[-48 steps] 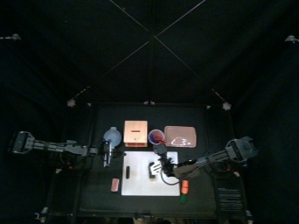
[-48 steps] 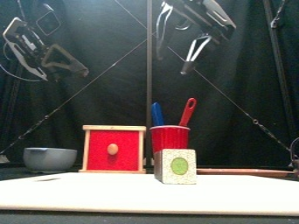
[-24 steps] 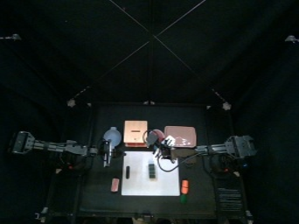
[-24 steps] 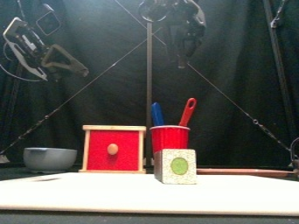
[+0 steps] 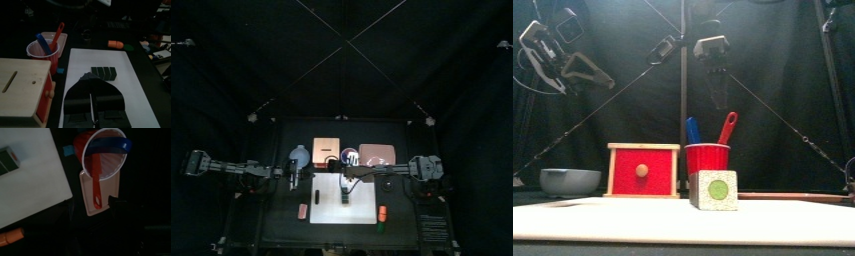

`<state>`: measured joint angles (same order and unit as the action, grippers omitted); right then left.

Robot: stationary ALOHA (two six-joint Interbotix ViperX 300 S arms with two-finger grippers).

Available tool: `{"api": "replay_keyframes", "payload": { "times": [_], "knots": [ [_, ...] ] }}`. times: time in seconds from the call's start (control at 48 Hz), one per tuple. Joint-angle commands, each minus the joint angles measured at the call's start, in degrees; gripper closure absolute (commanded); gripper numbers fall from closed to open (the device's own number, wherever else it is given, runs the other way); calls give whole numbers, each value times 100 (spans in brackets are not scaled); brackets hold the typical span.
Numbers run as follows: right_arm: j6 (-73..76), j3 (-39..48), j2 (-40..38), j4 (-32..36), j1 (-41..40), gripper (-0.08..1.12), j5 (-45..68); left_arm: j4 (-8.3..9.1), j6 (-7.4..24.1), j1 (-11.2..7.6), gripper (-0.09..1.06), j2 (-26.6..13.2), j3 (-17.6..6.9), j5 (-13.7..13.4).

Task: Place sushi on board then cut the sushi with the knife then place the pieces on the plate
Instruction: Pick knife at handle with right hand

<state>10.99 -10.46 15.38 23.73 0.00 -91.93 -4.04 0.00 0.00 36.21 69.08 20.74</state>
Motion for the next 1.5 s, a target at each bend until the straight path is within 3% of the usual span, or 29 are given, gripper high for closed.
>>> {"api": "replay_keyframes", "payload": {
  "times": [0.021,0.812,1.188,1.5],
  "knots": [
    [-167,-176,9,97,-62,15,-79,-88,18,18,98,0,-70,18],
    [-492,62,308,88,-510,16,-53,-88,18,18,98,0,9,18],
    [-501,88,378,-18,-606,39,-18,-88,9,26,98,0,35,18],
    [-510,70,369,-79,-668,48,9,-88,18,26,98,0,53,18]
  ]
}}
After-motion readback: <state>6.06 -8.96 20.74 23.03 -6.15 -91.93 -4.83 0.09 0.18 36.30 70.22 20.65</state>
